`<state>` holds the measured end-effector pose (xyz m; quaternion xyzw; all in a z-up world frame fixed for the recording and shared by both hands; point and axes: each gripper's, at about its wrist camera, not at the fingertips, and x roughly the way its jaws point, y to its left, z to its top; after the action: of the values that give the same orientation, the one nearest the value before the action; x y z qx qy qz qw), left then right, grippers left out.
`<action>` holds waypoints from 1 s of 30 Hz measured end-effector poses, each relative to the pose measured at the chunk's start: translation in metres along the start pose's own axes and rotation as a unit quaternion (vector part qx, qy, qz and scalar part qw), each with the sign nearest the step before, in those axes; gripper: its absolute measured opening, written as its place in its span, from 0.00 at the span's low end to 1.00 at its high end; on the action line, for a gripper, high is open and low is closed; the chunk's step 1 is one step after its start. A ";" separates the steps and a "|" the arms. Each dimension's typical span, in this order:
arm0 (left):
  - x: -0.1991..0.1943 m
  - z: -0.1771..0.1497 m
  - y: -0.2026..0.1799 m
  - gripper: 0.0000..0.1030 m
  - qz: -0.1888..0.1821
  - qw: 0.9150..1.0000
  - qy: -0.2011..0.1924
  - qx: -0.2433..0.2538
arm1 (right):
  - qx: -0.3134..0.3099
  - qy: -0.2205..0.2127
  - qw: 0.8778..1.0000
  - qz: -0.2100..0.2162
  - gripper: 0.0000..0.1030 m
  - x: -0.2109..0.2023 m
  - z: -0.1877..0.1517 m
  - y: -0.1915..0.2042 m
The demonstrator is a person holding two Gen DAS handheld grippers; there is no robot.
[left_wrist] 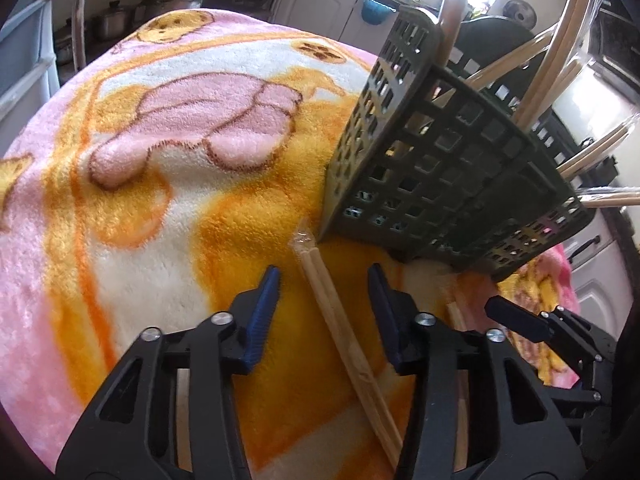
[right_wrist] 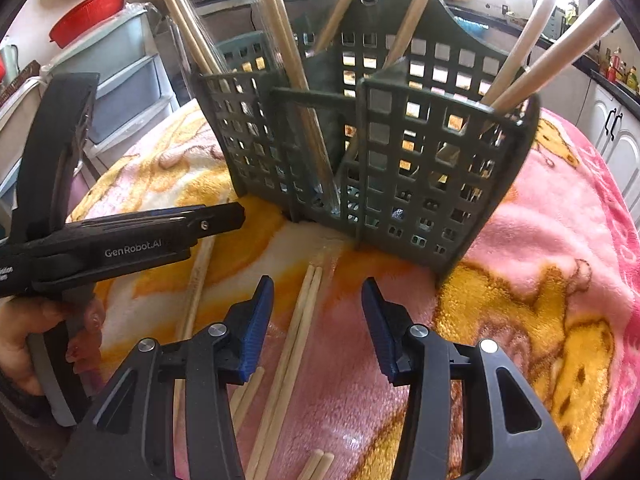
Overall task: Organize utensils
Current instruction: 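Close the left tool on a chopstick while the right tool grasps another chopstick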
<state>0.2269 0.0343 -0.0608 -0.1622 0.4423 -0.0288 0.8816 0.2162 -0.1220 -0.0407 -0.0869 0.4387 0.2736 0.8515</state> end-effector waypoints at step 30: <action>-0.037 -0.002 0.066 0.06 -0.094 0.989 -0.024 -0.113 | 0.039 -0.016 0.997 0.070 0.09 -0.003 0.017 0.001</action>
<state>0.1965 0.1029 -0.0538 -0.3028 0.4038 -0.0576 0.8613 0.2264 -0.1157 -0.0282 -0.0183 0.4407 0.3163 0.8399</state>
